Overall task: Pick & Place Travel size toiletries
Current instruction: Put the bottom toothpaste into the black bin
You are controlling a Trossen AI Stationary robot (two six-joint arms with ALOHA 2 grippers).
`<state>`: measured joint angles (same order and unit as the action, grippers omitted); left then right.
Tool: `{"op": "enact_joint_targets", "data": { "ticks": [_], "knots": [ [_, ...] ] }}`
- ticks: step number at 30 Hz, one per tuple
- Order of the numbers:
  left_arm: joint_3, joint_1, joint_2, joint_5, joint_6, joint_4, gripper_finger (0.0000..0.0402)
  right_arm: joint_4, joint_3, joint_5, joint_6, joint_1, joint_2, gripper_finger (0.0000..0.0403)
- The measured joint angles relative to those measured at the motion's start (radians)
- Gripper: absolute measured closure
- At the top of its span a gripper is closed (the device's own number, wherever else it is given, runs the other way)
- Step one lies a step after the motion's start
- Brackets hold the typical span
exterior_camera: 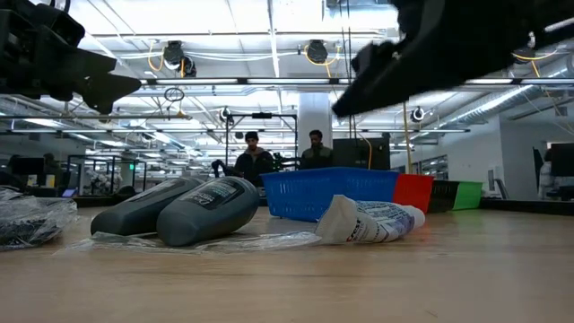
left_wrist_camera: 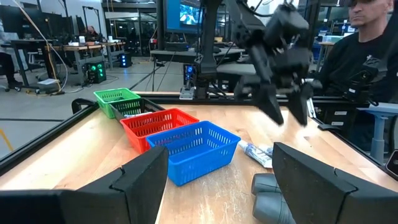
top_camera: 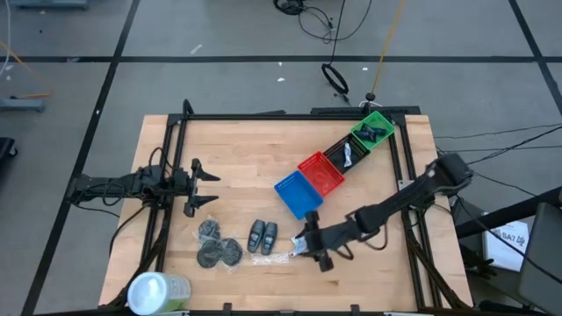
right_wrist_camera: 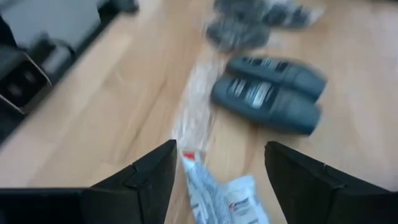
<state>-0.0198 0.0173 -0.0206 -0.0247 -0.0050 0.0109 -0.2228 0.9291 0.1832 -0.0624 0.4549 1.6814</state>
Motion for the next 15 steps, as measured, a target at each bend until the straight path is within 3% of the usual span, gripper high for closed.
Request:
{"op": "enact_joint_targets", "data": {
  "ticks": [15],
  "knots": [
    [0.0,0.0,0.0,0.0,0.0,0.0,0.0119,0.043,0.029,0.006,-0.06,0.031,0.183,0.0183]
  ]
}}
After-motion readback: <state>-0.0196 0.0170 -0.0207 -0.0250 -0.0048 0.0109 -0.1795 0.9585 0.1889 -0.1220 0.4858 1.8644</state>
